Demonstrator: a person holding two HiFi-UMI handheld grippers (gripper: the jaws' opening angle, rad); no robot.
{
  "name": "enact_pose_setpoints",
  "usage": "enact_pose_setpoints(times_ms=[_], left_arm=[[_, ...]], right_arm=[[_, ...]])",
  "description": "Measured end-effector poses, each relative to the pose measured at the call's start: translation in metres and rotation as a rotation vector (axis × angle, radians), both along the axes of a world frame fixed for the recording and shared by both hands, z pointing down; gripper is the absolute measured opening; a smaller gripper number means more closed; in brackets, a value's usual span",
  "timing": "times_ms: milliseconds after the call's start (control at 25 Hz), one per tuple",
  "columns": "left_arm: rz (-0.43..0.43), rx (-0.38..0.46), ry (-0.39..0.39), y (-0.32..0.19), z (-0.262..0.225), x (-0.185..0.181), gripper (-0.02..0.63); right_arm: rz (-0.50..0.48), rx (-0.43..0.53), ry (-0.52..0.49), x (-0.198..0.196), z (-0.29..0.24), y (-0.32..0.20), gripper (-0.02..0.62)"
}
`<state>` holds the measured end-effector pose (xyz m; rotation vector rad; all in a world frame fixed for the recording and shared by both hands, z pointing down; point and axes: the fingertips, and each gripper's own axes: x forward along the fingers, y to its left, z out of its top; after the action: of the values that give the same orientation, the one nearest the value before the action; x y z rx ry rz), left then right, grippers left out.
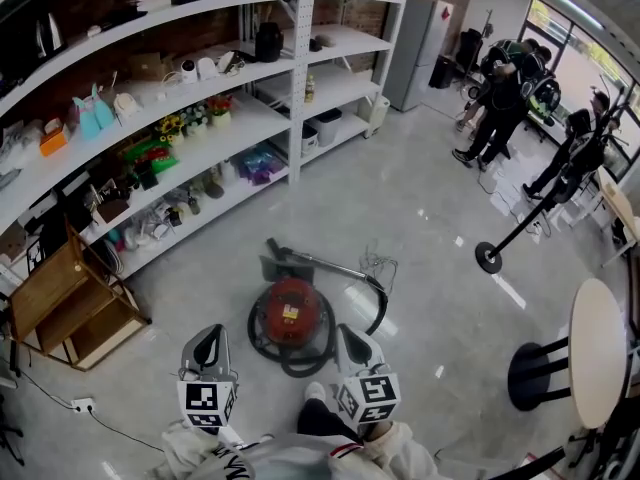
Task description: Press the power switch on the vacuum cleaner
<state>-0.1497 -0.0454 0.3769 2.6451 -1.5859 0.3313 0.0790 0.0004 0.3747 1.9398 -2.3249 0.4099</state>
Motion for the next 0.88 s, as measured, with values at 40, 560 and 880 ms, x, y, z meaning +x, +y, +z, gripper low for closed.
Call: enact_pose_setpoints(times_ms=[40, 560, 880], left_arm=[[-0.002, -0.001, 0.002, 0.005, 0.001, -0.009, 0.0], [0.071, 0.016, 0.017, 0.062, -0.001, -0.066, 0.0], [0.127, 0.015, 0.02, 0.083, 0.0, -0.076, 0.0]], right_arm=[[0.003, 0.002, -0.001, -0.008, -0.001, 0.005, 0.0], [0.059, 0.028, 0.028, -0.071, -0.012, 0.076, 0.0], [0.12, 0.036, 0.04, -0.082, -0.018, 0.11, 0.0]])
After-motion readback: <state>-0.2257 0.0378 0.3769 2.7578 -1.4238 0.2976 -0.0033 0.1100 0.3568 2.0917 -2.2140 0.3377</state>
